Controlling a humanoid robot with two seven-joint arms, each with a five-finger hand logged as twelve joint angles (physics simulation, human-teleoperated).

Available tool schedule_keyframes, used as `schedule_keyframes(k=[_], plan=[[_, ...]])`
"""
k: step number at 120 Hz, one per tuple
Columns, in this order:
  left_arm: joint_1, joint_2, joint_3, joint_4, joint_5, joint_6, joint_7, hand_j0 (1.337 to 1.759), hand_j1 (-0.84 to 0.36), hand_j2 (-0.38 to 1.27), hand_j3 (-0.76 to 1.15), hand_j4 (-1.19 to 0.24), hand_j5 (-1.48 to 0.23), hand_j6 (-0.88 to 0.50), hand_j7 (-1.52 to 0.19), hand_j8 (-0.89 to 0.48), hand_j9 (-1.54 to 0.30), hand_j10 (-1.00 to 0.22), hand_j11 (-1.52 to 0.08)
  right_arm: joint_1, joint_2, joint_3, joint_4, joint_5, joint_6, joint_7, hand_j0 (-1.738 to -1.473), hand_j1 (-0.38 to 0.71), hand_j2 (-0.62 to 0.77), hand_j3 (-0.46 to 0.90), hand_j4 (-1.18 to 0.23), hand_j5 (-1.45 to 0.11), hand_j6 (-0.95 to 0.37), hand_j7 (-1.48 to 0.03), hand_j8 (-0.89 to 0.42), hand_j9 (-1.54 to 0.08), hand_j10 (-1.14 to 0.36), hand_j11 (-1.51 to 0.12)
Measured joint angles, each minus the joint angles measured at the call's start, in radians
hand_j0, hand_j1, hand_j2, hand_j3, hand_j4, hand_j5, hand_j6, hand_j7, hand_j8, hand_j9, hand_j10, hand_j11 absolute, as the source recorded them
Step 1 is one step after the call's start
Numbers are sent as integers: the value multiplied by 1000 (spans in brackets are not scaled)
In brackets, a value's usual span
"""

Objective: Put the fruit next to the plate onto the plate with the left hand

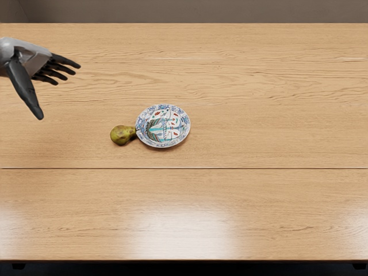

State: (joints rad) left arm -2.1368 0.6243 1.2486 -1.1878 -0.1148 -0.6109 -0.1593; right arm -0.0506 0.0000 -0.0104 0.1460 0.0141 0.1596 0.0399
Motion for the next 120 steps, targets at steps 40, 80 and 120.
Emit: schedule_keyframes(k=[40, 80, 120], plan=[[0, 0, -14, 0, 17, 0, 1, 1658, 329, 3, 0, -18, -22, -18, -22, -18, -22, -17, -22, -1, 0, 0, -4, 0, -2, 0, -1658, -333, -3, 0, -14, -18, -14, -18, -14, -18, -14, -18], [-52, -193, 51, 2, -7, 0, -1, 1658, 335, 2, 0, -13, -16, -13, -16, -13, -16, -13, -16, -2, 0, 0, -5, 0, -2, 0, -1658, -332, -3, 0, -14, -18, -14, -18, -14, -18, -14, -18], [-60, -378, 27, -400, -274, 760, 211, 1658, 338, 2, 0, -9, -12, -10, -12, -9, -12, -9, -12, -2, 0, 0, -5, 0, -2, 0, -1658, -332, -3, 0, -14, -18, -14, -18, -14, -18, -14, -18]])
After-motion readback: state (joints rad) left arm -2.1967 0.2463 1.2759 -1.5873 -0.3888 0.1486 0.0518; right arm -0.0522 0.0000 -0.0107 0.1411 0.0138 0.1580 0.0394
